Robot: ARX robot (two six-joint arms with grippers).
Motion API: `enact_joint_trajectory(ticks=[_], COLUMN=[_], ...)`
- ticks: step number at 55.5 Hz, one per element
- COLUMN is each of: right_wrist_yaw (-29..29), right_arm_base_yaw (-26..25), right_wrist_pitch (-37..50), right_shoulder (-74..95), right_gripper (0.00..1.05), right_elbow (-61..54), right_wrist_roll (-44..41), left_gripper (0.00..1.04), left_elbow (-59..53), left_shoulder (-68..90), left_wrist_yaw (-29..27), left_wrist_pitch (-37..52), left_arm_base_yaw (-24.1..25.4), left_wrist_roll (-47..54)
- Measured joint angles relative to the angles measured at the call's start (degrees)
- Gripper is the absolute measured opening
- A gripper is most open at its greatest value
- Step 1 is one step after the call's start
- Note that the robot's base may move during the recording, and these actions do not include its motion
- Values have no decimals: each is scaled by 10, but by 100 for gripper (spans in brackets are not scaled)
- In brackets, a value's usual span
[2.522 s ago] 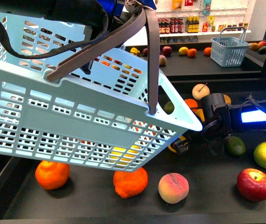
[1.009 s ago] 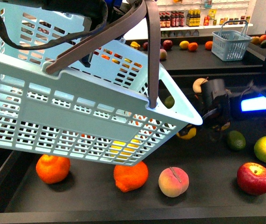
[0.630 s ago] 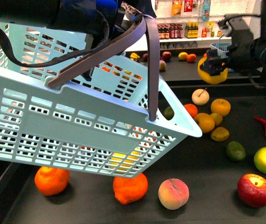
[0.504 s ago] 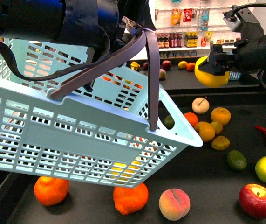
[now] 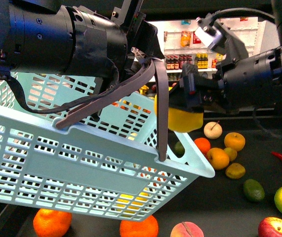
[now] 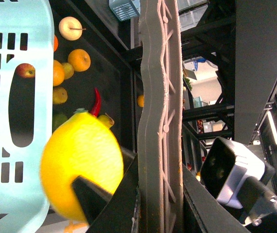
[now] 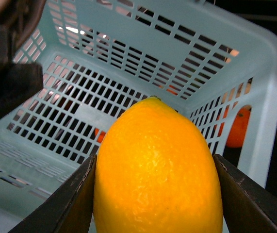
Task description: Pick lemon from shelf
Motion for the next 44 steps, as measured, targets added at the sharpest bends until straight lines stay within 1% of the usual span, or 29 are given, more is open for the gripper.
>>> enact_joint_trajectory(ticks=[11,13,15,22,24,25,32,38,39,44], right_wrist_yaw=[5,5,5,8,10,10,-2,3,9,73], right_arm_base_yaw=[26,27,27,24,23,23,14,3,0,-21], right_wrist_pitch=[3,3,3,9,11,12,17,20,23,52], right_shoulder=[10,10,10,10,10,10,4,-23,-31,-70], right_gripper=[63,67,74,91,97,98,97,97,97,97], right_elbow=[-9,-10,-11,-17,-19,-19,-24,-31,-33,-52], right_wrist_roll=[2,3,5,13,15,15,28,33,32,14], left_gripper=[13,13,13,13,13,13,13,13,13,13], left_elbow=[0,0,0,0,0,0,0,0,0,0], left_shoulder=[0,0,0,0,0,0,0,0,0,0], left_wrist_yaw=[1,1,0,-2,-2,-2,-2,-3,-2,-2], left_wrist_pitch=[0,0,0,0,0,0,0,0,0,0], left_arm_base_yaw=[0,0,0,1,2,2,2,2,2,2], left_wrist_roll=[2,2,1,4,4,4,3,2,2,-1])
